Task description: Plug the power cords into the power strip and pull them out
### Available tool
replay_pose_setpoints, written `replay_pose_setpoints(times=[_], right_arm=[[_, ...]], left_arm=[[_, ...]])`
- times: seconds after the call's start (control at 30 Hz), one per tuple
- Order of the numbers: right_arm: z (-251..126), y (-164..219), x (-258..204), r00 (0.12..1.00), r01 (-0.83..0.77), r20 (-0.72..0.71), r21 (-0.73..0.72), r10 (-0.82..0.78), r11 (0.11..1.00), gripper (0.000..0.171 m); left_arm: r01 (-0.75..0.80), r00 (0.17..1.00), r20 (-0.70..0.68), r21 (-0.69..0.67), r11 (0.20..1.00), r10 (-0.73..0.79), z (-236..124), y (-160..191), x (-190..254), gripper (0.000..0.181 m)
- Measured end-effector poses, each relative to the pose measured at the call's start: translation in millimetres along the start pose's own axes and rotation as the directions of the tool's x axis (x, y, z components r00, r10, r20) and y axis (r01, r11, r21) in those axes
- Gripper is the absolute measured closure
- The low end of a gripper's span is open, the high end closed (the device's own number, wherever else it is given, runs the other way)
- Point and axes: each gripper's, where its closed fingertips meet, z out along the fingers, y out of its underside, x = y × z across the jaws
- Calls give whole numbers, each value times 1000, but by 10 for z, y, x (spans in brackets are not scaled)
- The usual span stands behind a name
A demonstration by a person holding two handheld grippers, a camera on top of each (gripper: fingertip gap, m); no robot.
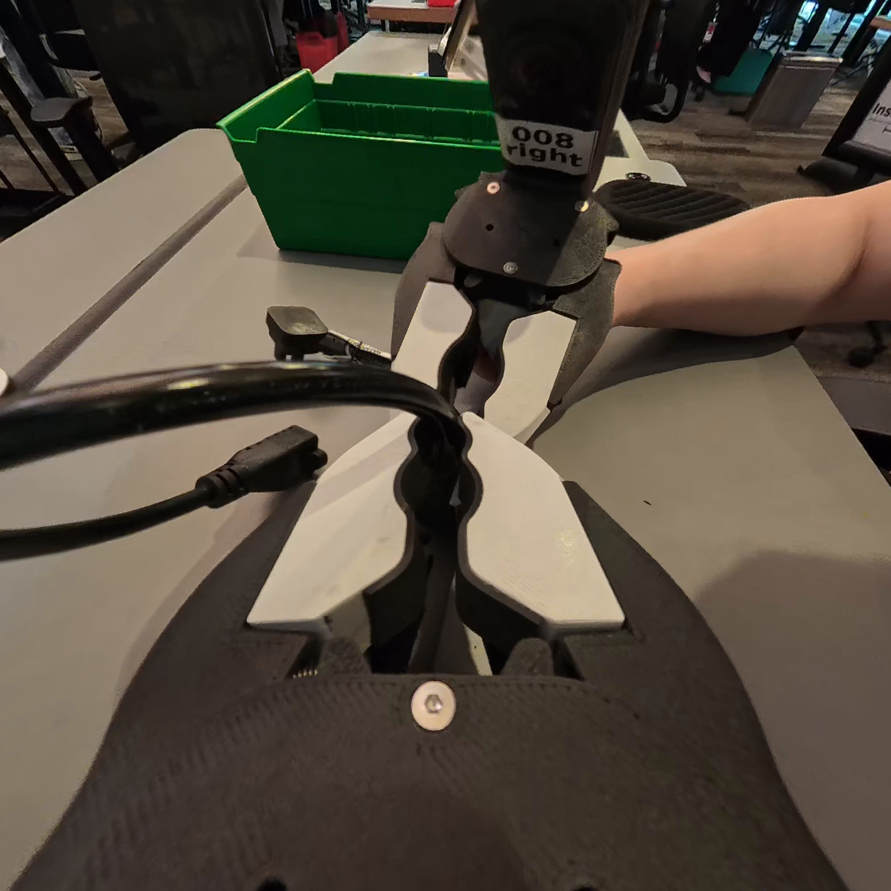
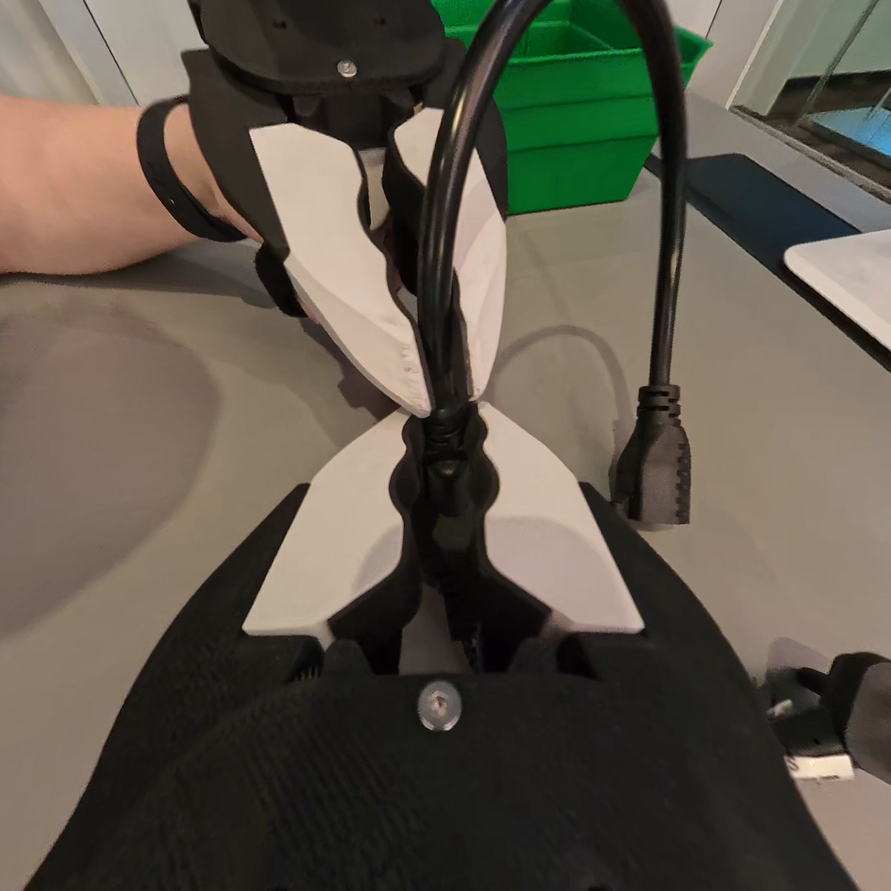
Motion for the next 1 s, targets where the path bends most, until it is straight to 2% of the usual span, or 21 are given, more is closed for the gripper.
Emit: replay_pose_setpoints(times=[0.27, 0.37, 0.4, 0.47, 0.53, 0.63, 0.7, 0.77, 0.83, 0.93, 1.0], right_arm=[[-17, -29, -6, 997, -53, 58, 98, 48, 994, 147], [-40, -47, -3, 991, -97, 99, 114, 86, 989, 149], [-47, -53, -5, 991, -98, 101, 114, 87, 989, 150], [-90, -99, -26, 987, -117, 127, 110, 103, 987, 146], [-195, -180, 19, 989, -112, 111, 93, 102, 989, 143], [-328, -216, 52, 998, -22, 64, -34, 24, 999, 139], [-321, -135, 23, 998, 54, 53, -240, -43, 969, 134], [-292, -86, -13, 989, 145, 75, -427, -125, 893, 131], [-242, -88, 14, 981, 195, 89, -542, -174, 817, 135], [-208, -33, 55, 987, 160, 111, -671, -115, 724, 148], [-175, -15, 12, 991, 119, 129, -706, -38, 698, 148]], left_arm=[[-33, 999, 34, -21, 999, 33, 19, -34, -12, 173], [39, 998, 38, 84, 996, -42, -198, -226, -103, 159], [63, 997, 34, 67, 996, -65, -263, -216, -129, 157], [80, 997, 26, -94, 992, -78, -325, -15, -126, 147], [41, 999, 31, -299, 953, -33, -368, 289, -91, 147], [-81, 993, 34, -482, 872, 112, -367, 653, -107, 144], [-93, 994, 4, -521, 848, 112, -287, 776, -65, 142], [-104, 992, 7, -499, 861, 124, -200, 762, -69, 142], [-90, 994, 17, -477, 874, 112, -162, 747, -83, 148], [-113, 990, 22, -446, 888, 138, -162, 747, -113, 153], [-121, 989, 23, -430, 895, 144, -160, 747, -114, 153]])
